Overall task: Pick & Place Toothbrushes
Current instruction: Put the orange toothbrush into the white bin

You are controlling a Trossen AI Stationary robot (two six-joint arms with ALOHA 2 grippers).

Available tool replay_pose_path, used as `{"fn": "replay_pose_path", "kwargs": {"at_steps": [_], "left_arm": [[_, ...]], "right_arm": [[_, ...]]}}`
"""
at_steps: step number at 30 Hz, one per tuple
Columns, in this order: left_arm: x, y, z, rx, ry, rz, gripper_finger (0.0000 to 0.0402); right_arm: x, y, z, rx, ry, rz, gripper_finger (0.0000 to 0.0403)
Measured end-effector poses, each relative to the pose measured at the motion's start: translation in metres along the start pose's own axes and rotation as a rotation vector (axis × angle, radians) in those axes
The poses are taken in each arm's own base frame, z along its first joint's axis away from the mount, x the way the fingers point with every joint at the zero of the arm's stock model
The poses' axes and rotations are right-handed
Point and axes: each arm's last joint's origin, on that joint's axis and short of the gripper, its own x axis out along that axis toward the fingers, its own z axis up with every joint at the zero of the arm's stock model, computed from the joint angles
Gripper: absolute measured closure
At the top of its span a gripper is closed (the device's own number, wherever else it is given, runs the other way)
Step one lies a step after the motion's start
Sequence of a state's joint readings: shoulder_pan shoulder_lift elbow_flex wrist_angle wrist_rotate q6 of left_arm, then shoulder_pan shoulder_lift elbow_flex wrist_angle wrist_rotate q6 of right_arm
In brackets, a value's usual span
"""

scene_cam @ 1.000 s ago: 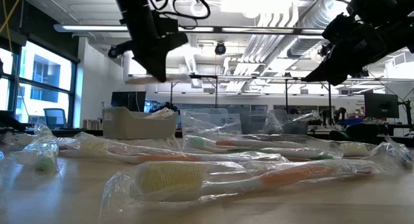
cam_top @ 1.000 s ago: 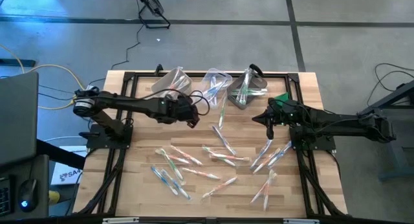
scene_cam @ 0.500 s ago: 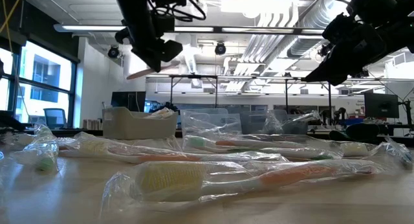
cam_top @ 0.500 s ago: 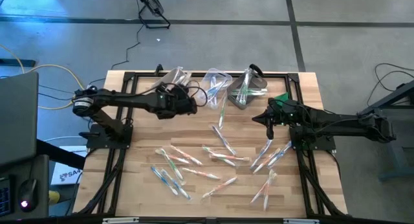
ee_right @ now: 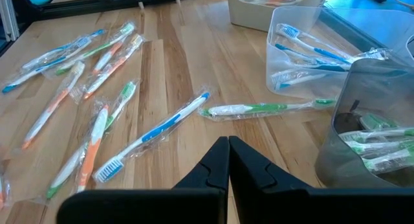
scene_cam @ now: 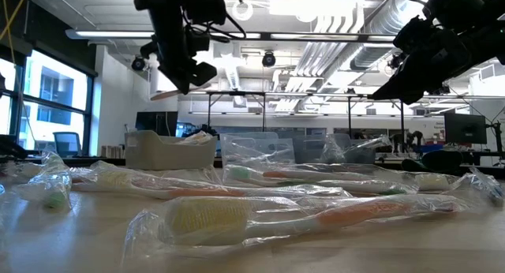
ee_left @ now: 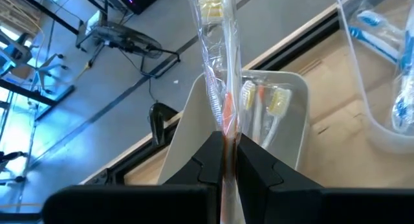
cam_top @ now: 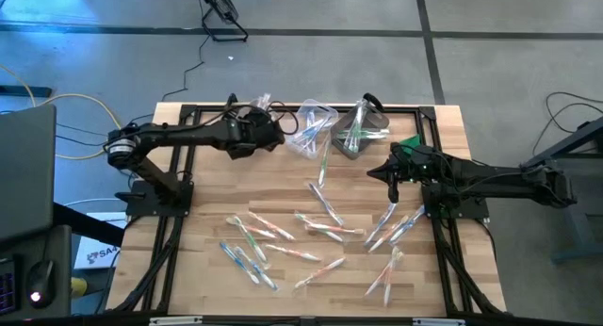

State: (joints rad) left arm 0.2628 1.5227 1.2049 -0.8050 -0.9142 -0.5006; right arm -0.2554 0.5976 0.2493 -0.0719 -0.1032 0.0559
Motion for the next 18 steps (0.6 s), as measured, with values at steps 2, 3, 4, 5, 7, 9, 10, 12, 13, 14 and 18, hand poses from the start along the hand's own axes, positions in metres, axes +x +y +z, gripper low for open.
{"fn": "replay_pose_path", "kwargs": {"at_steps": [2,3,4,5,7,9,10,12,13,14,18], "left_arm": [[0.002,0.001,0.0,-0.003,0.008,-0.001,0.038],[0.002,0.001,0.001,-0.001,0.008,0.0,0.038],[0.003,0.002,0.001,0.004,0.009,0.004,0.038],[0.004,0.003,0.001,0.018,0.01,0.005,0.038],[0.004,0.003,0.001,0.036,0.011,0.008,0.038],[0.005,0.003,0.001,0.038,0.009,0.008,0.038],[0.005,0.002,0.001,0.036,0.008,0.008,0.038],[0.007,0.002,-0.001,0.038,0.009,0.008,0.038],[0.007,0.001,-0.003,0.04,0.01,0.009,0.038],[0.008,0.001,-0.004,0.042,0.012,0.01,0.038],[0.013,-0.003,-0.012,0.017,0.019,-0.003,0.038]], "right_arm": [[0.0,0.0,0.0,0.0,0.0,0.0,0.0401],[0.0,0.0,0.0,0.0,0.0,0.0,0.0401],[0.0,0.0,0.0,0.0,0.0,0.0,0.0401],[0.0,0.0,0.0,0.0,0.0,0.0,0.0401],[0.0,0.0,0.0,0.0,0.0,0.0,0.0401],[0.0,0.0,0.0,0.0,0.0,0.0,0.0401],[0.0,0.0,0.0,0.0,0.0,0.0,0.0401],[0.0,0.0,0.0,0.0,0.0,0.0,0.0401],[0.0,0.0,0.0,0.0,0.0,0.0,0.0401],[0.0,0.0,0.0,0.0,0.0,0.0,0.0401],[0.0,0.0,0.0,0.0,0.0,0.0,0.0401]]}}
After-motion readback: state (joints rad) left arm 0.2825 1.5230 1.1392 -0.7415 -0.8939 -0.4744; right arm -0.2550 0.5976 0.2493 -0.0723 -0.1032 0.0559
